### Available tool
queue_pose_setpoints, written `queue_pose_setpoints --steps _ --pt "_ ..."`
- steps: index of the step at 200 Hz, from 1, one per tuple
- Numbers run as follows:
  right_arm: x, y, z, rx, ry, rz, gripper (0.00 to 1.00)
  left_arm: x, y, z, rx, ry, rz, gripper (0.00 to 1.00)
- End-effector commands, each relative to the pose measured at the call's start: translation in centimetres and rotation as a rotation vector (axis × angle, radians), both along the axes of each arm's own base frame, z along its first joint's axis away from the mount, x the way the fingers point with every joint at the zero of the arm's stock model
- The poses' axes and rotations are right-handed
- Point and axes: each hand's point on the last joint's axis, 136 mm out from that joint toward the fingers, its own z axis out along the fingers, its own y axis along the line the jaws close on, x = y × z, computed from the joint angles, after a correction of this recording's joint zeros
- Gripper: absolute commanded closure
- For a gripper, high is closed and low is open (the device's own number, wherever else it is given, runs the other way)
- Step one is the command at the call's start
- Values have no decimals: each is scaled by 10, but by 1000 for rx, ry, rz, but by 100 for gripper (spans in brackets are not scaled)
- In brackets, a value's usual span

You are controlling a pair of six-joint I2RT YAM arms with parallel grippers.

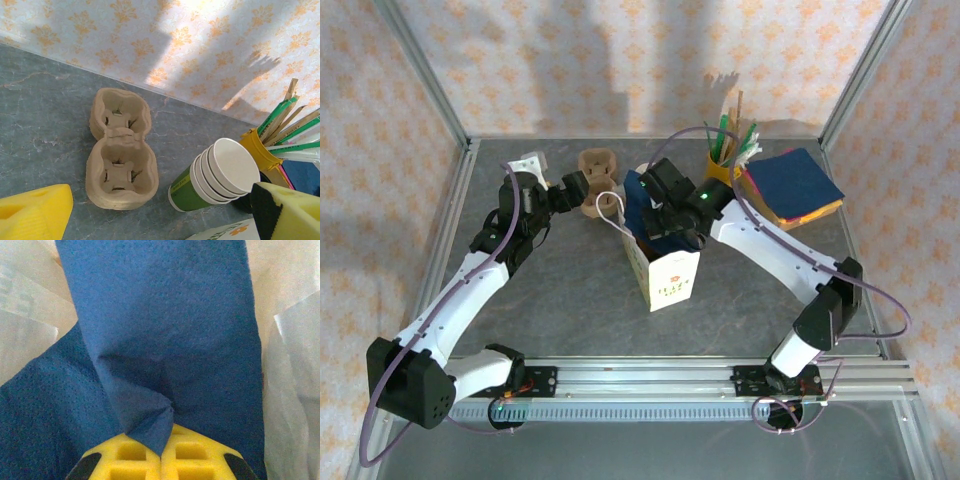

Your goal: Pack the takeout coffee

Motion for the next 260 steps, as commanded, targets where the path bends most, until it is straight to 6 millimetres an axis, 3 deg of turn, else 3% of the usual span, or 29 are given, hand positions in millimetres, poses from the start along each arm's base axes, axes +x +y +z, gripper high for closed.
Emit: queue_pose_setpoints --steps 1,116,149,208,260 --pt "0 -4 0 -52 -4 8 100 2 6 0 2 -9 17 7" --pt "-1 -6 -22 -99 43 4 96 6 3 1 -10 -13 12 7" --pt "1 2 0 -40 14 10 79 5 4 0 -9 -11 14 7" --pt "6 11 59 92 -83 10 63 3 5 -1 -4 -6 19 7" --pt "10 12 69 120 -109 -14 61 0 8 2 3 -12 28 7"
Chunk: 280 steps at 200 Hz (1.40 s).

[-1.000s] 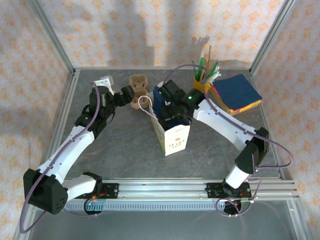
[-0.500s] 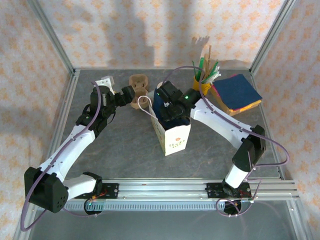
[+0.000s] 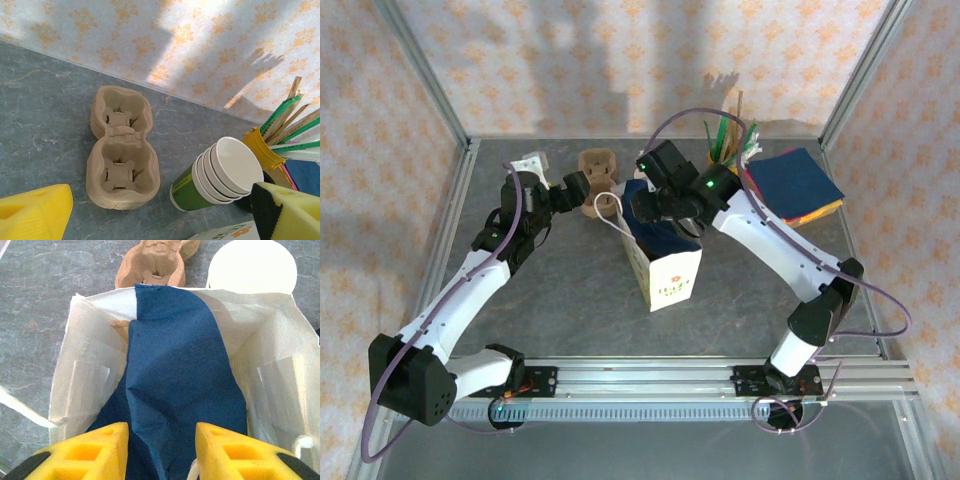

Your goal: Pack the takeout coffee

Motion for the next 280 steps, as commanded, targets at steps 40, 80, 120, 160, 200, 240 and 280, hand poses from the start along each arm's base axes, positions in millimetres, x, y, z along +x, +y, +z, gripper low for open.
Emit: queue_pose_setpoints --steps 40,80,120,160,200,240,280 --pt "3 8 8 54 -24 -10 63 -5 9 5 -2 -20 29 7" --pt "7 11 -30 12 27 -27 77 -7 10 3 -2 -19 33 7" --pt "12 4 -58 -58 54 -71 81 -7 10 1 -2 -15 33 7" --pt "11 4 -63 -73 66 -70 81 -7 11 0 -2 -12 34 7" --pt "14 14 -1 38 -13 -45 78 -7 11 1 0 -14 35 7" --pt "15 11 65 142 -125 -35 68 -8 11 2 0 -15 36 7" --pt "38 -39 120 193 -265 -163 54 -9 12 5 5 -21 40 7"
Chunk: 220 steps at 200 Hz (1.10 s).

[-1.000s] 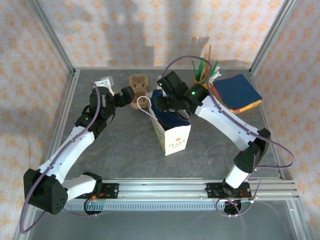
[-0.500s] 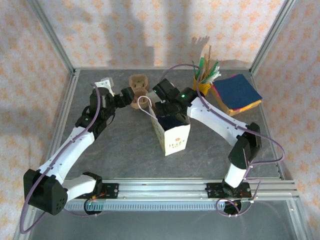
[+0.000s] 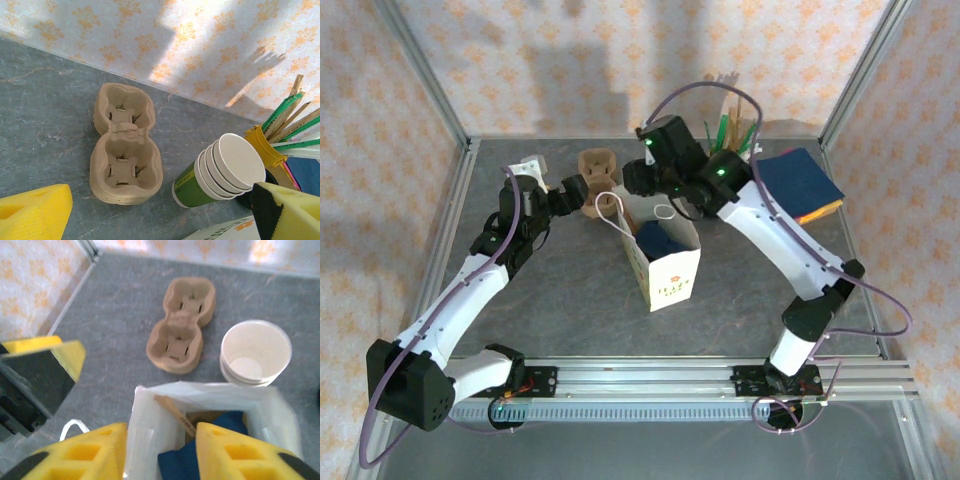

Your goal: Pack the takeout coffee

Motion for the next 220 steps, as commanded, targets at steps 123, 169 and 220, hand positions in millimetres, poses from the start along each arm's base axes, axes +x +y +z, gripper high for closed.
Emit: queue_pose_setpoints --steps 123,169,220 --pt "79 -371 -46 13 -194 -1029 5 6 11 6 38 -5 44 6" --pt "93 -425 -117 19 -75 -1135 4 10 11 9 53 1 47 6" --pt "123 -438 -179 -2 85 -1123 4 9 14 9 63 5 57 6"
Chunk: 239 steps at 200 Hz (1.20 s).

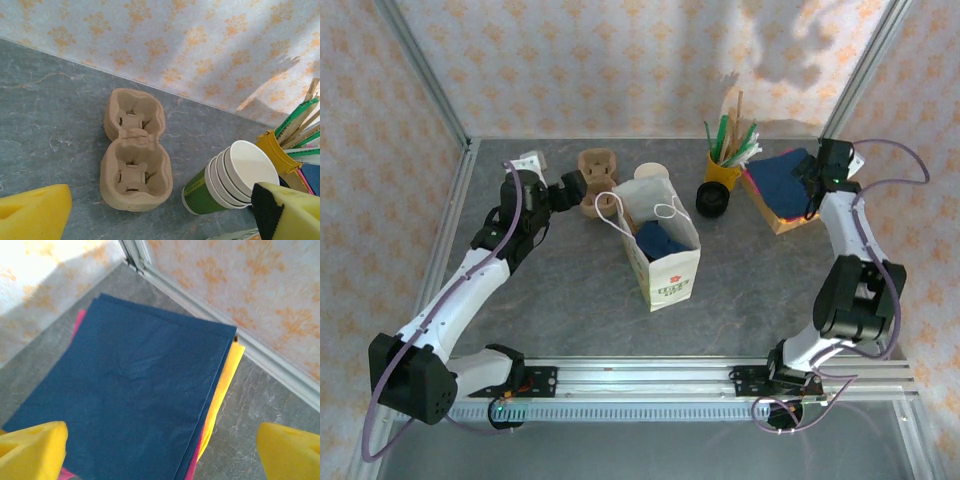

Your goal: Pack the takeout coffee

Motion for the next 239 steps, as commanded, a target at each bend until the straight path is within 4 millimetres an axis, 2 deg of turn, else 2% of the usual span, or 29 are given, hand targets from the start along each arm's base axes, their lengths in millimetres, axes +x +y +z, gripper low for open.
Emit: queue_pose_setpoints --steps 1,23,50,120,191,239 --pt "22 0 -11 32 7 19 4 1 7 7 27 -5 21 6" --pt "33 3 -29 60 37 40 4 1 7 6 29 -3 23 6" --pt "45 7 -41 88 52 70 4 1 8 8 34 -4 28 6" --pt "77 6 -58 136 104 79 5 4 8 5 38 4 31 6" --pt "85 0 -80 125 181 62 6 -1 12 0 53 11 41 6" --pt "89 14 -106 174 265 123 9 -5 15 0 60 6 52 5"
